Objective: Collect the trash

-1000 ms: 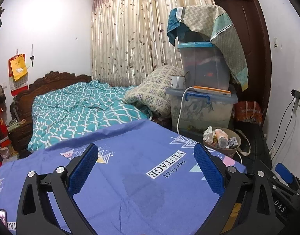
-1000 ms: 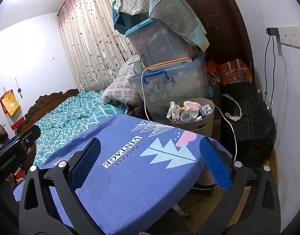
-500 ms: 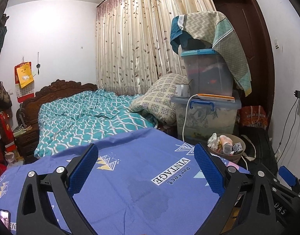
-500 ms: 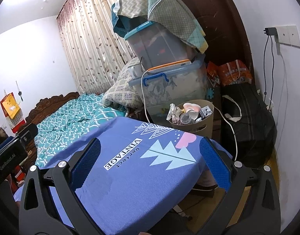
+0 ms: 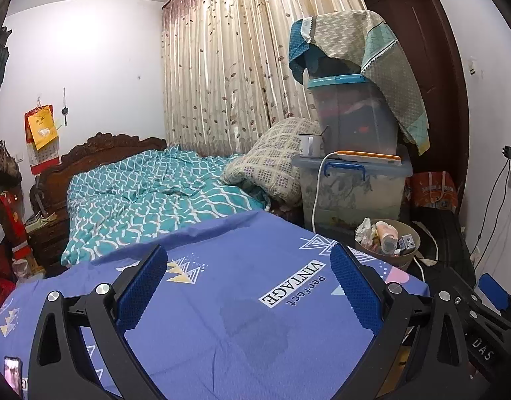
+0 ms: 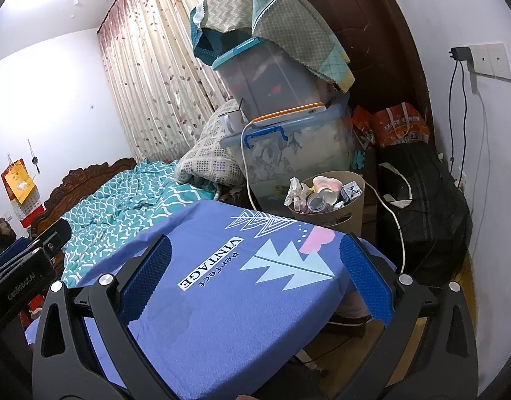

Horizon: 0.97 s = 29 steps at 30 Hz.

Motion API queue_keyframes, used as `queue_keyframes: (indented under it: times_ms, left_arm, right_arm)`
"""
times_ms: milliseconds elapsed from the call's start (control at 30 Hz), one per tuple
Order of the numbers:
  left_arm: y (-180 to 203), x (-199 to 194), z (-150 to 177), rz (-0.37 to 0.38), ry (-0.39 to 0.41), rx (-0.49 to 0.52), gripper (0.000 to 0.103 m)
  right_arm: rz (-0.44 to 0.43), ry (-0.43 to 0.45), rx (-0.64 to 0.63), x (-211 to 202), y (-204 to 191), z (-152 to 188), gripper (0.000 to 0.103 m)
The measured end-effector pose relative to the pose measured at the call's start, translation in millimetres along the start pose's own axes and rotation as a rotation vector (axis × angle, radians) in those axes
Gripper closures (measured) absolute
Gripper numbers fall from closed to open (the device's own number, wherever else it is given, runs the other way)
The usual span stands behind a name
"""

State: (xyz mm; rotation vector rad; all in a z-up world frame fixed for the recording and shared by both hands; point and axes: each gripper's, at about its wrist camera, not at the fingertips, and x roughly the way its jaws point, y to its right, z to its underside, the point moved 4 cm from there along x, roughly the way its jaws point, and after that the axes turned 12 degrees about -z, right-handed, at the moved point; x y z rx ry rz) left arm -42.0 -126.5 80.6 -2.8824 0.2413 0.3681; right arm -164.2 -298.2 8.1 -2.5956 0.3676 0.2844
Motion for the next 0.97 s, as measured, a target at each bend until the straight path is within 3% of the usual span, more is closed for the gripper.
queue_keyframes:
  times_ms: [633,967]
  left_arm:
    - [9,-4,5,0.039,0.012,0.039,0.009]
    - [13,4,9,0.064,-0.038,0.044,0.009]
  right_arm:
    - [0.002,-0.006,0.005,2,1,3,0.003]
    - [0.009,-0.009,0.021,3,7,8,0.003]
